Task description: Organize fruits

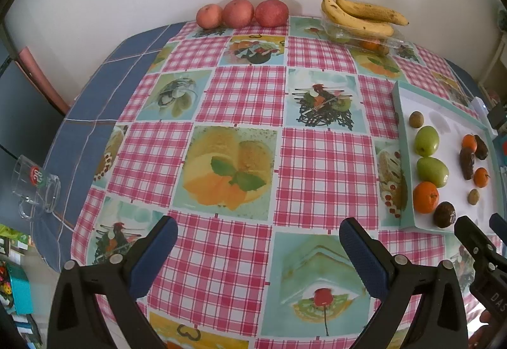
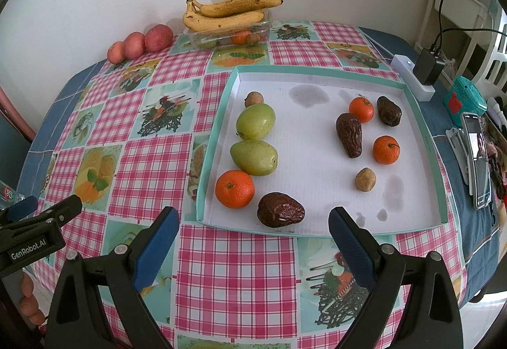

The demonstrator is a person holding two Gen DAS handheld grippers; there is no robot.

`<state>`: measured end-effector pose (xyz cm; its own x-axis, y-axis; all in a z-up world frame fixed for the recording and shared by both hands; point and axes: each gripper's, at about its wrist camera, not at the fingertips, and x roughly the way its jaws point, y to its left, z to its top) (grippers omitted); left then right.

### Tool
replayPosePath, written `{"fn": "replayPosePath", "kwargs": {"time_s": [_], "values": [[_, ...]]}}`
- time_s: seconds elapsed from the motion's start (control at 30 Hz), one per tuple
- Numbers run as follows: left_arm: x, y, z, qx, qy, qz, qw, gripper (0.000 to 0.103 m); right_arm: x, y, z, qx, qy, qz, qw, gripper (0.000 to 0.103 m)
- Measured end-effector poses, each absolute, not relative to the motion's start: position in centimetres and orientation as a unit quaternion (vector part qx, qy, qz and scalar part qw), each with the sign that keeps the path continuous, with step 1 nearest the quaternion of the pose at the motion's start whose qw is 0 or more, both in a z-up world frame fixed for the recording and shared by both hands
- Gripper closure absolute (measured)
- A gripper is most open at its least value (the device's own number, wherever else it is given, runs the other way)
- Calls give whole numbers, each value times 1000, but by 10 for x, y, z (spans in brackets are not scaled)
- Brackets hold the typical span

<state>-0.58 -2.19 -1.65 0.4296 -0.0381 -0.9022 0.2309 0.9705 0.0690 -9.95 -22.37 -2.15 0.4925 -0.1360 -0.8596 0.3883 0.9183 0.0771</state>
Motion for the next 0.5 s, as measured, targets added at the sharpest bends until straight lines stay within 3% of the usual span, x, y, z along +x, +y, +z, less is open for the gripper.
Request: {"fn": "replayPosePath", "kwargs": {"time_s": [0.5], "values": [[-6,-20,-17,89,530,-72,840,0,-100,-222,-24,131,481,-153,853,8]]}}
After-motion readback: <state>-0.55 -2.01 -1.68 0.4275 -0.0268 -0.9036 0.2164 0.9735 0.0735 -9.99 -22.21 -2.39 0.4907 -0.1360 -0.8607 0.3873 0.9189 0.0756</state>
